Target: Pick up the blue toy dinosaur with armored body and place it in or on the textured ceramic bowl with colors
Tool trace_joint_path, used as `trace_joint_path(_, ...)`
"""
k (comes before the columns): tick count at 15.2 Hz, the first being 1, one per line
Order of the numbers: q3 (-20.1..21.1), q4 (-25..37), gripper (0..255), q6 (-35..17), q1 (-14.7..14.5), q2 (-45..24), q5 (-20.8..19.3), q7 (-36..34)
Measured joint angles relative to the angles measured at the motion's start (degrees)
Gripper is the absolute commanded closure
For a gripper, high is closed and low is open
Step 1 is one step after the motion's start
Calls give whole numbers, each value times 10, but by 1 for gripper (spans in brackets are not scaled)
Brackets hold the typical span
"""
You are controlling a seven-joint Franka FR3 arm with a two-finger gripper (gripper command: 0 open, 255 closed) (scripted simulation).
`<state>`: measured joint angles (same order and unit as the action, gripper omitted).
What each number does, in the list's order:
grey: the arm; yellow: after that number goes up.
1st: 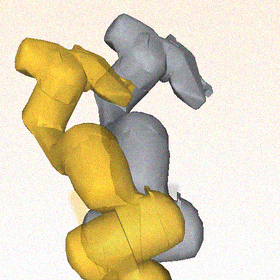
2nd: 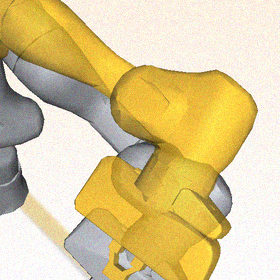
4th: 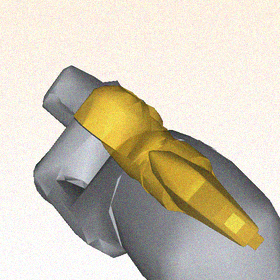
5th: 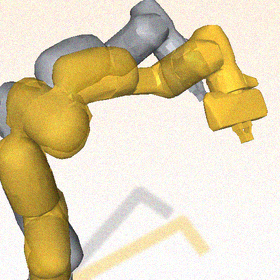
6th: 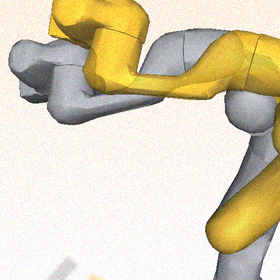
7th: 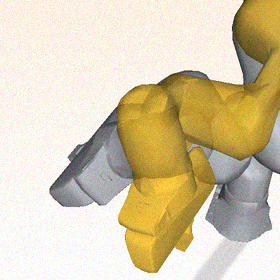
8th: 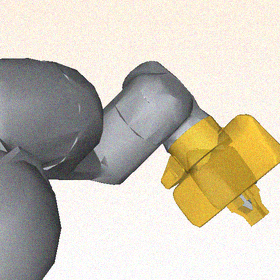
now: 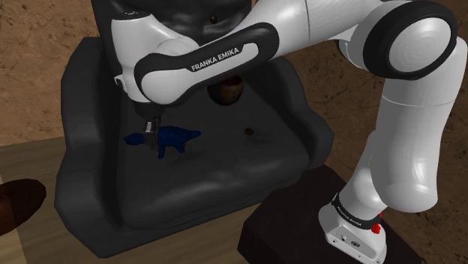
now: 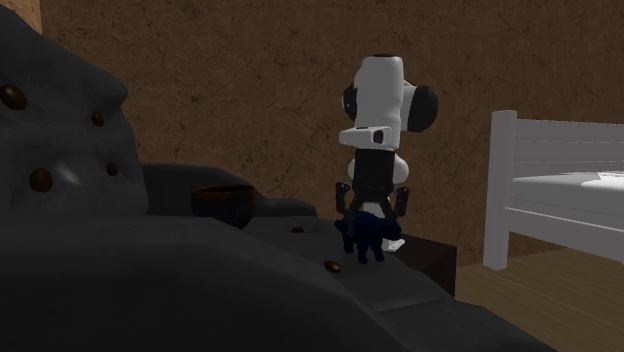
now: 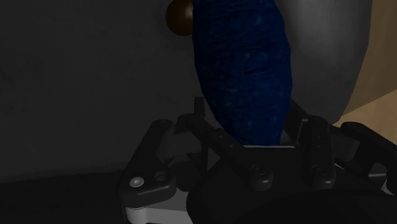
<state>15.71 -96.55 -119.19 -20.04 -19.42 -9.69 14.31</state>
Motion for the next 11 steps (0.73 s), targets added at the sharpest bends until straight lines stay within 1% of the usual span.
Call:
trace_joint_path(4,0,5,255,8,1,3,1,2)
trace_joint_path(11,2,41,255,54,1,13,7,8)
